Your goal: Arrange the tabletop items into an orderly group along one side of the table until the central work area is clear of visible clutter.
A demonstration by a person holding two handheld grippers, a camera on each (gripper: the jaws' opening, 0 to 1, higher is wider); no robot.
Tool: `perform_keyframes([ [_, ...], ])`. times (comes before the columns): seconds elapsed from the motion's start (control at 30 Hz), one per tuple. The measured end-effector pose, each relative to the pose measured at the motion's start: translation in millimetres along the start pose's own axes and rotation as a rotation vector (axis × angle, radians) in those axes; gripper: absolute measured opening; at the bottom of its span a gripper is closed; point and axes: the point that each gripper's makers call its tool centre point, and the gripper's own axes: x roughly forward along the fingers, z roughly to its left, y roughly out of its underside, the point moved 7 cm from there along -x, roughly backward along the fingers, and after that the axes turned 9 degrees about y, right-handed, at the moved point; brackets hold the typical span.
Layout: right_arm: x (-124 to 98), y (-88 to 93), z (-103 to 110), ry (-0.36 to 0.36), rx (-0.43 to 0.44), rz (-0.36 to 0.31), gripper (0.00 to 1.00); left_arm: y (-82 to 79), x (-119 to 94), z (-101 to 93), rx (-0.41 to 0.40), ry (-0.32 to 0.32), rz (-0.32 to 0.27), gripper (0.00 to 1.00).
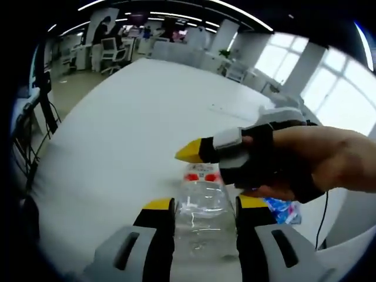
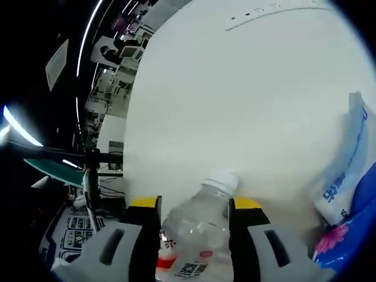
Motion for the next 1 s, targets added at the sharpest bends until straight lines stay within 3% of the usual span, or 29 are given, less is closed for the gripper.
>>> perform_keyframes([
  [0.03, 1.0, -1.8, 3.1, -0.022, 0.042, -0.002, 0.38, -0.8, -0.2, 1.3, 0.007, 0.001, -0.001, 0.36],
  [0.2, -0.4, -0.1, 1.3, -0.053, 0.068, 0.032, 0.38, -3.0, -3.9, 0.4, 0.057, -0.003, -0.002, 0.36],
  [0.37, -3.6, -4.4, 4.1, -0.117, 0.096, 0.016, 0.37, -7.4, -9.0, 0.2, 0.105, 0.005, -0.013, 0.35],
  [0.57, -19.8, -16.0, 14.0, -0.247, 0.048, -0.043, 0.33, -8.9, -12.9, -1.9, 0.140, 0.007, -0.025, 0.35],
  [0.7, -32.0, -26.7, 14.8, -0.332, 0.094, -0.096, 0.25, -10.3, -13.6, -0.7, 0.126, 0.016, -0.033, 0.35],
  [0.73, -36.5, -28.4, 16.9, -0.370, 0.128, -0.084, 0.24, -10.3, -15.7, -2.6, 0.141, 0.018, -0.045, 0.35],
  [0.8, -40.7, -28.7, 17.5, -0.369, 0.058, -0.097, 0.24, -12.6, -17.9, -6.2, 0.177, 0.017, -0.057, 0.35],
  [0.83, -43.0, -29.3, 19.0, -0.380, 0.064, -0.098, 0.24, -13.1, -18.5, -7.3, 0.194, 0.017, -0.065, 0.35],
  [1.0, -62.7, -28.5, 32.2, -0.474, -0.057, -0.160, 0.24, -14.0, -26.7, -11.3, 0.285, 0.022, -0.063, 0.35],
])
